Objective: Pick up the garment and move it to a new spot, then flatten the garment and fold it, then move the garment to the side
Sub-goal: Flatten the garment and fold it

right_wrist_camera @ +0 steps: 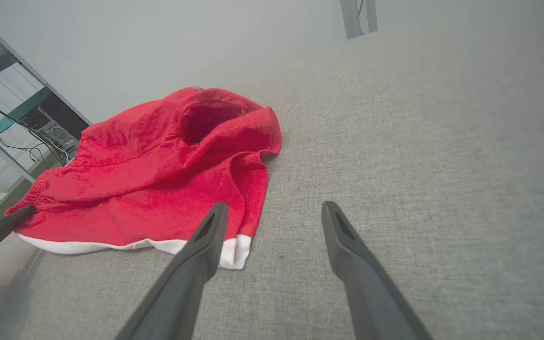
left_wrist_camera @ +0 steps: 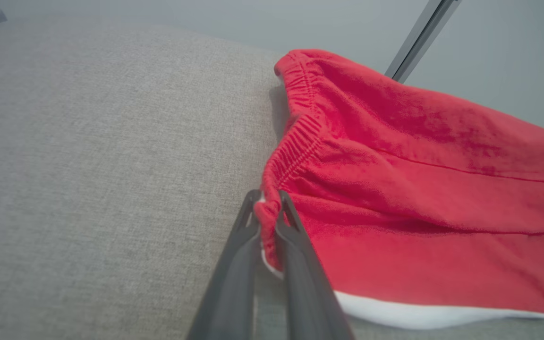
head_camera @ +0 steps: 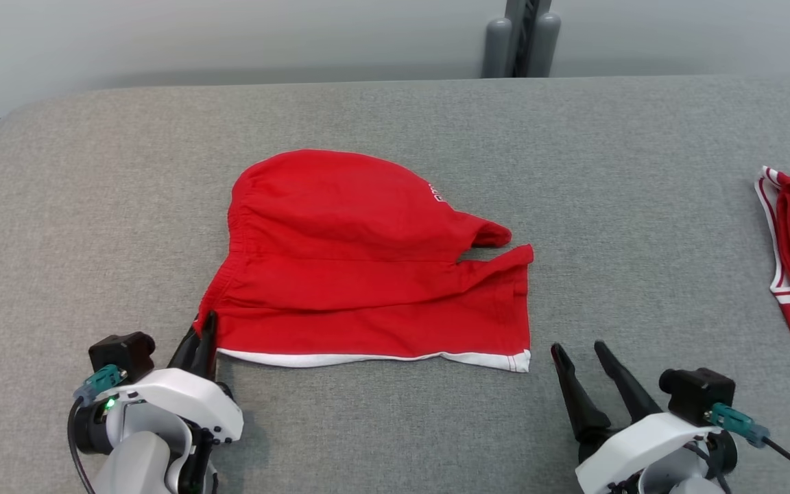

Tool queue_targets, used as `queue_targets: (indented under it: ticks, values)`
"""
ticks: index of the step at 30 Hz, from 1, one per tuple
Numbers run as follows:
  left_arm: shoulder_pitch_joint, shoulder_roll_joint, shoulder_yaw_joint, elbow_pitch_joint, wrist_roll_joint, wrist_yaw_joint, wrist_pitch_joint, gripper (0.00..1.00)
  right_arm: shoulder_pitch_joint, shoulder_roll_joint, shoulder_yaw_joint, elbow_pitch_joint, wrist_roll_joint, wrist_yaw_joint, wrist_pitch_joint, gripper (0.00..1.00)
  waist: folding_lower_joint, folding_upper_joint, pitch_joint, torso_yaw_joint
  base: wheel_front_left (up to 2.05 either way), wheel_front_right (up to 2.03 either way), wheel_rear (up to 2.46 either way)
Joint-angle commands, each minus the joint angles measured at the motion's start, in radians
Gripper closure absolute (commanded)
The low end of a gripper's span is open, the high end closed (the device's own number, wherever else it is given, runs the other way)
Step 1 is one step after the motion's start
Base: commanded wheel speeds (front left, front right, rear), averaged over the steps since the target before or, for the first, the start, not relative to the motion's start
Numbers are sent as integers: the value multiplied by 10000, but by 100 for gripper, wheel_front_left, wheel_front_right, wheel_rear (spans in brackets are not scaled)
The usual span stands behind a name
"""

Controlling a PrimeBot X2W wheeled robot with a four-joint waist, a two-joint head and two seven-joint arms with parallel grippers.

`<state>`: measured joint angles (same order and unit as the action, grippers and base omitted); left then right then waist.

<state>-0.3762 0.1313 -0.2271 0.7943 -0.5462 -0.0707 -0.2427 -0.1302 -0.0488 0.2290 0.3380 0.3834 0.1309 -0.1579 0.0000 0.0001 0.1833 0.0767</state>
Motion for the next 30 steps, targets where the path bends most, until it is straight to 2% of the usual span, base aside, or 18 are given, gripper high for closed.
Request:
queue_targets:
  ticks: [1,10,26,28,29,30]
  values:
    - [47,-10,-41,-181,8,-29,-42,100,20,-59,87,282,676,-3,173,0,0,-1,-3,92,0,0,0]
    - [184,-24,-289,-891,105,119,123,100,-547,-53,676,1548,1716,-3,583,0,0,-1,6,476,0,0,0]
    - [631,31,-595,-1803,116,369,472,100,-1028,-2,1889,2936,2289,-3,792,0,0,-1,-185,856,0,0,0]
    - [697,46,-621,-1888,102,393,516,100,-1077,-5,1985,3041,2367,-3,733,20,0,-1,-223,854,0,0,0]
    - [738,58,-628,-1923,94,411,535,100,-1110,-5,2024,3089,2398,-3,724,52,0,-1,-240,849,0,0,0]
    - [779,68,-641,-1960,85,405,543,100,-1144,-5,2064,3138,2427,-3,710,59,0,-1,-257,845,0,0,0]
